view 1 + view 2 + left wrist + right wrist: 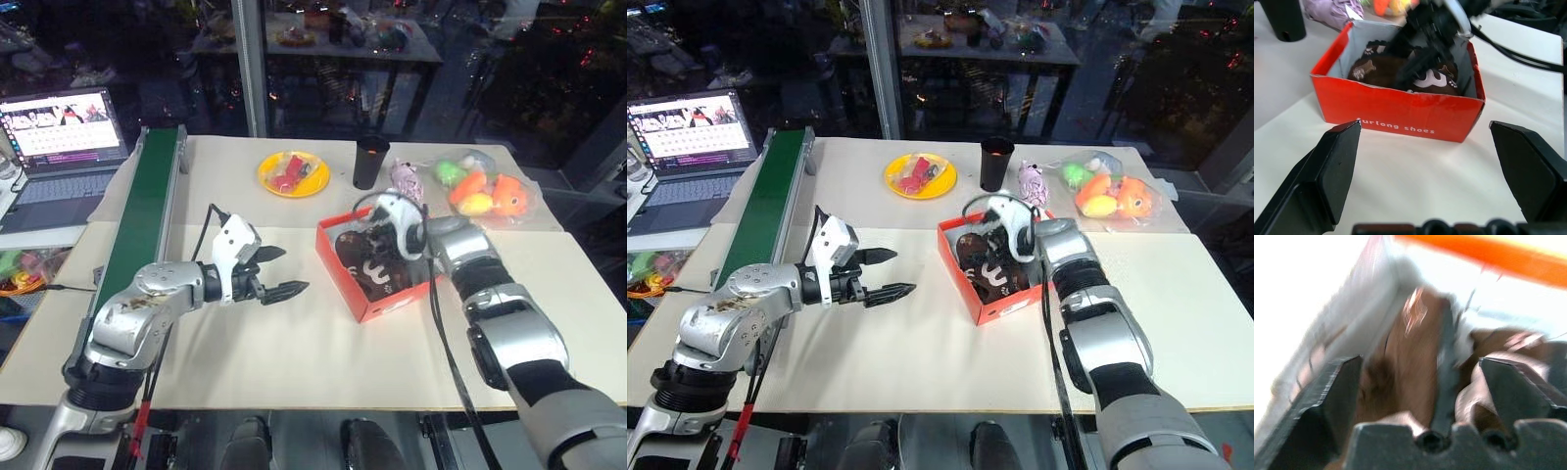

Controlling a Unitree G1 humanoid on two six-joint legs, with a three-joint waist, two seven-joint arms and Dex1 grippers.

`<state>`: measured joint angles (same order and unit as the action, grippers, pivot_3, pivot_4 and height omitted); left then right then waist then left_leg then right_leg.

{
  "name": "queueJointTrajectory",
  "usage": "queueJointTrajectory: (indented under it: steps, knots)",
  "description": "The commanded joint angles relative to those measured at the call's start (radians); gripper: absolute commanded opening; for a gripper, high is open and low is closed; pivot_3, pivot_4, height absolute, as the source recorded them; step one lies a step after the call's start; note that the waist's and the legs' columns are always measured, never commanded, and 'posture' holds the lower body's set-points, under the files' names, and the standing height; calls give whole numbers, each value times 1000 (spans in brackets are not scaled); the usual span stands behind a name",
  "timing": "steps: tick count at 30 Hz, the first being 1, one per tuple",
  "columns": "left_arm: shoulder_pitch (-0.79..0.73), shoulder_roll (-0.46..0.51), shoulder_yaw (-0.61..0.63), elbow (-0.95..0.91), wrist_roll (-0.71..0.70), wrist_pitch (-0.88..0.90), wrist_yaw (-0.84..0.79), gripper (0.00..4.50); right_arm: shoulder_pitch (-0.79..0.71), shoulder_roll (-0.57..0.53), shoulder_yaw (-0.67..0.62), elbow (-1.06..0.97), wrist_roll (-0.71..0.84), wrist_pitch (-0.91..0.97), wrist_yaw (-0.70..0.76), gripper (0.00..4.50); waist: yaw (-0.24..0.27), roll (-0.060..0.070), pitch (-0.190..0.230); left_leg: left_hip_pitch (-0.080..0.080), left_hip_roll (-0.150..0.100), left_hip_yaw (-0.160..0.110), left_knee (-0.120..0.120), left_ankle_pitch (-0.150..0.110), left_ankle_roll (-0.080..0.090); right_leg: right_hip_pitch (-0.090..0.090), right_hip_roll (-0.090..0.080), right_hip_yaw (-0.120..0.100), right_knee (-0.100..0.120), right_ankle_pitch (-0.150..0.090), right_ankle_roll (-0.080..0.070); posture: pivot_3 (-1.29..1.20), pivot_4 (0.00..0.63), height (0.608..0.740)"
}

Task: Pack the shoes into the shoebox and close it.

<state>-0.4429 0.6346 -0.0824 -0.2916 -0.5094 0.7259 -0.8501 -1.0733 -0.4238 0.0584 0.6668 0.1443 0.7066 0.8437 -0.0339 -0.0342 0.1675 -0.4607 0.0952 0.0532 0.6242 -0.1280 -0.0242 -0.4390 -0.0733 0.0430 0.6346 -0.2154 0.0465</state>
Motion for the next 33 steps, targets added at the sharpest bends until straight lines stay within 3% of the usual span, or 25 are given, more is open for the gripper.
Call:
queueJointTrajectory:
  steps: [1, 5, 8, 11, 14, 17, 22, 28, 33]
  knots:
    - [-39, 16, -22, 11, 15, -42, -56, 4500, -2, -45, -210, -384, 155, 321, -96, 4441, 9, 1, 1, 0, 0, 0, 0, 0, 0, -1, 0, 0, 1, 0, 0, 0, 150, 736]
    - [-84, 15, -50, 70, 45, -78, -96, 4500, 87, -99, -339, -698, 249, 565, -159, 4441, 28, 1, 1, 0, 0, -1, -1, 0, 0, -2, 1, -1, 6, -4, -2, 0, 150, 736]
    - [-134, 5, -68, 134, 75, -115, -123, 4500, 244, -238, -409, -888, 246, 667, -191, 4441, 46, 1, 1, 0, 0, 0, 0, 0, 0, -2, 0, -1, 5, -5, -2, 0, 150, 736]
    - [-184, -15, -80, 206, 104, -146, -130, 4500, 451, -364, -498, -1044, 251, 751, -194, 3785, 63, 1, 1, 0, -5, 0, 1, 0, 0, -1, -5, -1, 4, -9, -7, 0, 150, 736]
    - [-214, -34, -88, 252, 125, -180, -145, 4500, 631, -394, -544, -1139, 256, 759, -209, 2624, 45, 1, 1, 0, -8, 1, 3, 0, 0, 0, -7, 2, 3, -9, -5, 0, 150, 736]
    - [-252, -63, -90, 298, 144, -204, -146, 4500, 850, -330, -545, -1205, 235, 673, -239, 1655, 36, 0, 0, 2, -8, -3, 3, 0, 0, 4, -5, 2, 2, -11, 3, 0, 150, 736]
    - [-274, -75, -84, 322, 169, -217, -149, 4500, 970, -207, -455, -1127, 165, 367, -310, 15, 12, 1, 0, 4, -9, -3, 3, 0, 1, 4, -5, 5, 2, -10, 5, 0, 150, 736]
    - [-276, -60, -65, 302, 177, -197, -142, 4500, 969, -143, -335, -878, 53, 14, -367, 15, 16, 1, 0, 4, -9, -4, 3, 0, 1, 4, -4, 5, 2, -10, 7, 0, 150, 736]
    - [-279, -47, -57, 287, 175, -180, -140, 4500, 938, -118, -304, -726, 15, -143, -402, 15, 20, 1, 0, 4, -10, -4, 3, 0, 1, 5, -4, 5, 1, -9, 8, 0, 150, 736]
